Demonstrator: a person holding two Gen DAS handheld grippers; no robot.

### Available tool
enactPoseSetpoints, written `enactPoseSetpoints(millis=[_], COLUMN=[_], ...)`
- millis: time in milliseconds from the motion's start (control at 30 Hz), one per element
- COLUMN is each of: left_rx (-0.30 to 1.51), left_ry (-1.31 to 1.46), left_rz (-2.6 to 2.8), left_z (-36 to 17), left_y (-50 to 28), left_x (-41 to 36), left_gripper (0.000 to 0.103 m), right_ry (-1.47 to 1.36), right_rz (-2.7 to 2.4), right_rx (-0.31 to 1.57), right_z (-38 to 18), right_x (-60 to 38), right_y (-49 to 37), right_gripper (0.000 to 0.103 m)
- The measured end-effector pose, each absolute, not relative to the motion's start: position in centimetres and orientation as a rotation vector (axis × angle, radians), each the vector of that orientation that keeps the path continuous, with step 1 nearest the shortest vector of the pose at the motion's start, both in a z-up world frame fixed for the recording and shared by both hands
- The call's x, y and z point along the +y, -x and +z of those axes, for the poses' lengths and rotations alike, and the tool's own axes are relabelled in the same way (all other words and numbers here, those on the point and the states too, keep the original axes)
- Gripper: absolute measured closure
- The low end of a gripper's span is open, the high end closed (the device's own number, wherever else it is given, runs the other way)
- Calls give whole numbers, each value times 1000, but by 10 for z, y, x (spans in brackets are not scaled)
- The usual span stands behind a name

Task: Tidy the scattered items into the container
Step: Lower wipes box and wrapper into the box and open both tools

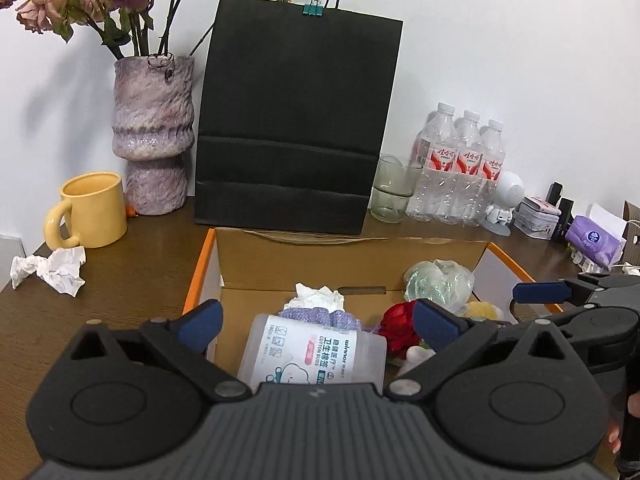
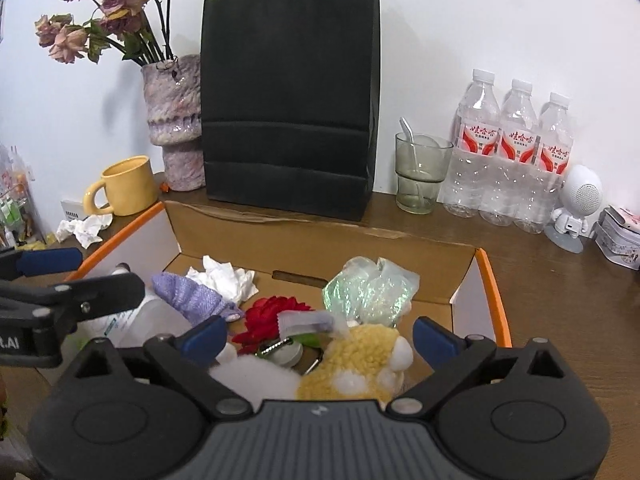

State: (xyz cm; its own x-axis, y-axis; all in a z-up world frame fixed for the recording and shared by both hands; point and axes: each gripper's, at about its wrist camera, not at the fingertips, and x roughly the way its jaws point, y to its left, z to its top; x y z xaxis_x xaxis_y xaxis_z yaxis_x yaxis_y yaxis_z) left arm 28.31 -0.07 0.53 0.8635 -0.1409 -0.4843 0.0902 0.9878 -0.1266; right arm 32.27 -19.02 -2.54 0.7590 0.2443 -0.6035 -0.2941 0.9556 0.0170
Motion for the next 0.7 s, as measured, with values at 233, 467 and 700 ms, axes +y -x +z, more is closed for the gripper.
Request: enactPoseSetpoints(millis=[233, 467, 700], left_rx=[472, 420, 428], left_ry=[100, 101, 107], left_rz=[-136, -124, -104], left_z=[18, 33, 19], left_y=[-269, -238, -190], left_x=[1, 14, 34], left_gripper=[0, 0, 0], right_ry=[73, 69, 77], right_rz=[301, 293, 265], right_rx=[633, 586, 568], right_z=[-17, -1, -3], right_x=[-199, -217, -241], right_y=[-308, -273, -214], right_gripper=[3, 3, 0])
